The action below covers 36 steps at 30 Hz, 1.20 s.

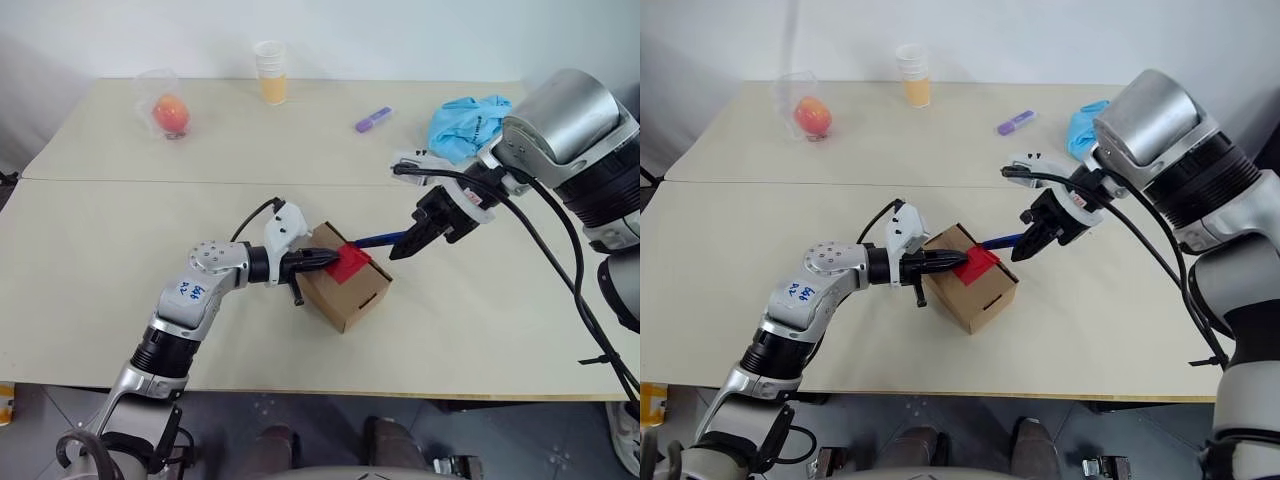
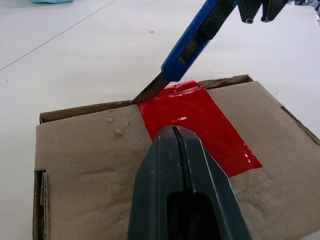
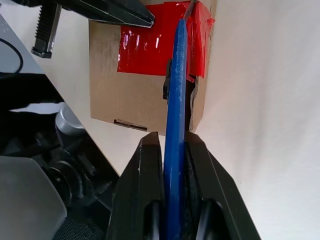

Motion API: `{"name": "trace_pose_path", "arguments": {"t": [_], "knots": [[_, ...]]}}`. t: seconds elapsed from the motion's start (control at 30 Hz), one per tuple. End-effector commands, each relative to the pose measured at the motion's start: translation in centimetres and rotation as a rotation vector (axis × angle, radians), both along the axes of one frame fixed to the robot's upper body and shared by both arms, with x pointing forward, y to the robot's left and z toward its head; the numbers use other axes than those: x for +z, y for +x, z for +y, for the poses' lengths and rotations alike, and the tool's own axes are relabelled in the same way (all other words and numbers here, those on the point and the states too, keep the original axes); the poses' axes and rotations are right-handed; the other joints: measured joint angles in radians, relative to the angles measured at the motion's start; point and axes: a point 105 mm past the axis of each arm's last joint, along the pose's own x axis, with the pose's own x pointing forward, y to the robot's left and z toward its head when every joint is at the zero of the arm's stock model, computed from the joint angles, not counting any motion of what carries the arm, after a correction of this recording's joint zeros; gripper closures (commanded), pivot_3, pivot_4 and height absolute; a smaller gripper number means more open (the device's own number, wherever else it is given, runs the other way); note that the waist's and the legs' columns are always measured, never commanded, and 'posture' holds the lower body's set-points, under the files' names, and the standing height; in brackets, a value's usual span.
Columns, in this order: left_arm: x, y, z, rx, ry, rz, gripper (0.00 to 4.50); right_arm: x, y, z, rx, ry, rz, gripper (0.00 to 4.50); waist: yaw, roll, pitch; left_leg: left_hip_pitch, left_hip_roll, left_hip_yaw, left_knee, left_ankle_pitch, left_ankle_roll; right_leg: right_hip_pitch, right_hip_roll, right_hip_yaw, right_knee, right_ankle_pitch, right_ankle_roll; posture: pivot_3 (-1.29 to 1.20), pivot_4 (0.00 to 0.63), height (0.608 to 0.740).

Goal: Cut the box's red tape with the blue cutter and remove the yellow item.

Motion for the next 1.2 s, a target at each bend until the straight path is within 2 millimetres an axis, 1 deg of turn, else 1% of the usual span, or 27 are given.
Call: {"name": "trace_pose_path", "arguments": {"t": [0.03,0.13,0.3,0.7,1.03,1.2], "knots": [[-4.0,0.0,0.9,0.061,0.076,0.134,4.5,-0.2,-1.2,0.5,0.141,-0.041,-0.029,4.39,0.001,0.0,0.0,0.0,0.0,0.0,0.0,0.0,0.0,0.0,0.0,0.0,0.0,0.0,0.0,0.0,0.15,0.74],[-4.0,0.0,0.9,0.065,0.076,0.135,4.5,-0.6,-1.3,-0.3,0.158,-0.079,-0.041,4.39,0.002,0.0,0.0,0.0,0.0,0.0,-0.001,0.0,0.0,0.0,0.0,0.0,-0.001,0.0,0.0,0.0,0.15,0.74],[-3.9,0.1,1.0,0.07,0.076,0.134,4.5,-1.0,-1.4,-1.2,0.179,-0.118,-0.049,4.39,0.003,0.0,0.0,-0.001,0.0,0.0,-0.001,0.0,0.0,0.0,0.0,0.0,-0.001,0.0,0.0,0.0,0.15,0.74],[-3.8,0.1,1.2,0.08,0.079,0.132,4.5,-1.9,-2.9,-2.9,0.137,-0.129,0.02,4.39,0.003,0.0,0.0,-0.001,0.0,0.0,-0.001,0.0,0.0,0.0,0.0,0.0,-0.001,0.0,0.0,0.0,0.15,0.74],[-3.7,0.2,1.3,0.085,0.076,0.129,4.5,-2.1,-2.6,-2.8,0.131,-0.131,0.01,4.39,0.003,0.0,0.0,-0.001,0.0,0.0,0.0,0.0,0.0,0.0,0.0,0.0,-0.001,0.0,0.0,0.0,0.15,0.74],[-3.7,0.0,1.4,0.087,0.075,0.132,4.5,-2.0,-2.3,-2.3,0.144,-0.118,0.002,4.39,0.001,0.0,0.0,0.0,0.0,0.0,0.0,0.0,0.0,0.0,0.0,0.0,-0.001,0.0,0.0,0.0,0.15,0.74]]}}
